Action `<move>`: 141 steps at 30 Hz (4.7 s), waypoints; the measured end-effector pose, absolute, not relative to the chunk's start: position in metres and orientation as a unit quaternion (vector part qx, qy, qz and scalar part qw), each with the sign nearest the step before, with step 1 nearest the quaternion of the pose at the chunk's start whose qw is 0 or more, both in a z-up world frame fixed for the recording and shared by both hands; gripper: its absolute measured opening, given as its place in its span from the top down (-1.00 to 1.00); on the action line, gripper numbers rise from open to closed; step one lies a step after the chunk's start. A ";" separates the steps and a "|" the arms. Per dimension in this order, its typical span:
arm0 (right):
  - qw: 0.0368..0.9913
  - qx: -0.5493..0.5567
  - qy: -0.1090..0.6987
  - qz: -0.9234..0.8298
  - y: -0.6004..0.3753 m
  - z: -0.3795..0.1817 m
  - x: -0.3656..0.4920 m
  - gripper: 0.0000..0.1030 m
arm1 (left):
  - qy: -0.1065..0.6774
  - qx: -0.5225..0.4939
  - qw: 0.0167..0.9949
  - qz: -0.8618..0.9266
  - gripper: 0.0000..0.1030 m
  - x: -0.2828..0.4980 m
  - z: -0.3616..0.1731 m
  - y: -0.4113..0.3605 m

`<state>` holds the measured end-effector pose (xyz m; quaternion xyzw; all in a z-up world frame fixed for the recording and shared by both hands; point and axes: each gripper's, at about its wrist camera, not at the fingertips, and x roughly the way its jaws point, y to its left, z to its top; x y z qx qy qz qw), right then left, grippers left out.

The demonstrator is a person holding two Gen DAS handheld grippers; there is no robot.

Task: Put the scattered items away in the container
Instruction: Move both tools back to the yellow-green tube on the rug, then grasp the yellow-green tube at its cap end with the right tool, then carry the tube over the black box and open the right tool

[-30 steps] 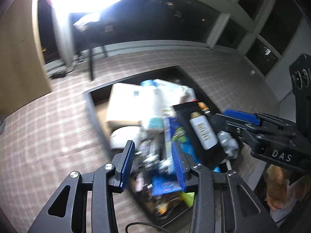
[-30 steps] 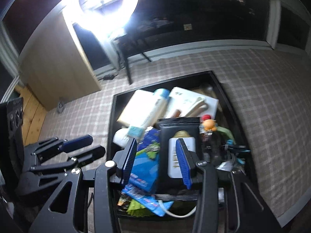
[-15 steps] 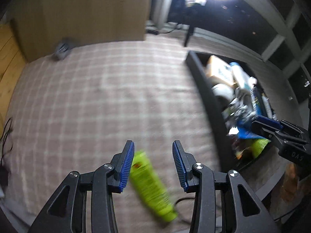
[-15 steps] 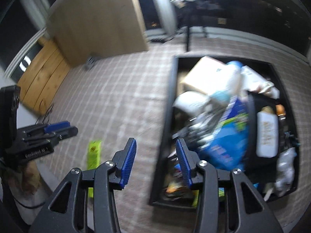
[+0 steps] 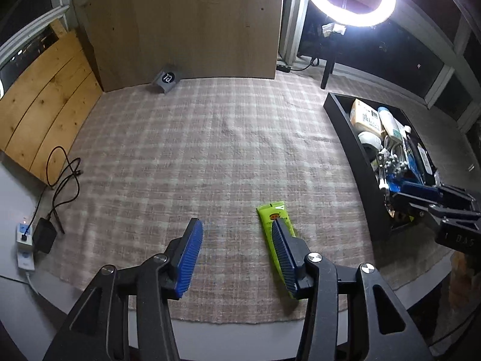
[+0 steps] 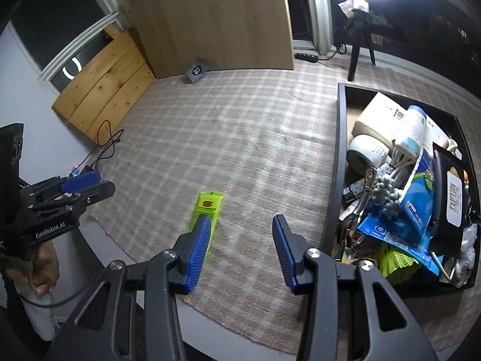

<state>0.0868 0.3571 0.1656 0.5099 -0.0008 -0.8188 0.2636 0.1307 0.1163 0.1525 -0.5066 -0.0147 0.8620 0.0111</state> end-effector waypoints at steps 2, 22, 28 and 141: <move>0.262 0.513 0.000 -0.817 0.352 0.161 0.088 0.18 | -0.013 -0.508 0.011 0.861 0.11 0.132 0.148 0.118; 0.229 0.562 0.029 -0.795 0.304 0.072 0.091 0.19 | -0.086 -0.567 0.019 0.819 0.12 0.127 0.051 0.129; 0.243 0.571 0.028 -0.784 0.294 0.056 0.091 0.22 | -0.123 -0.583 0.032 0.802 0.25 0.127 0.028 0.131; 0.129 0.495 -0.127 -0.850 0.549 0.201 -0.046 0.40 | -0.012 -0.488 0.325 0.810 0.80 -0.038 0.184 0.447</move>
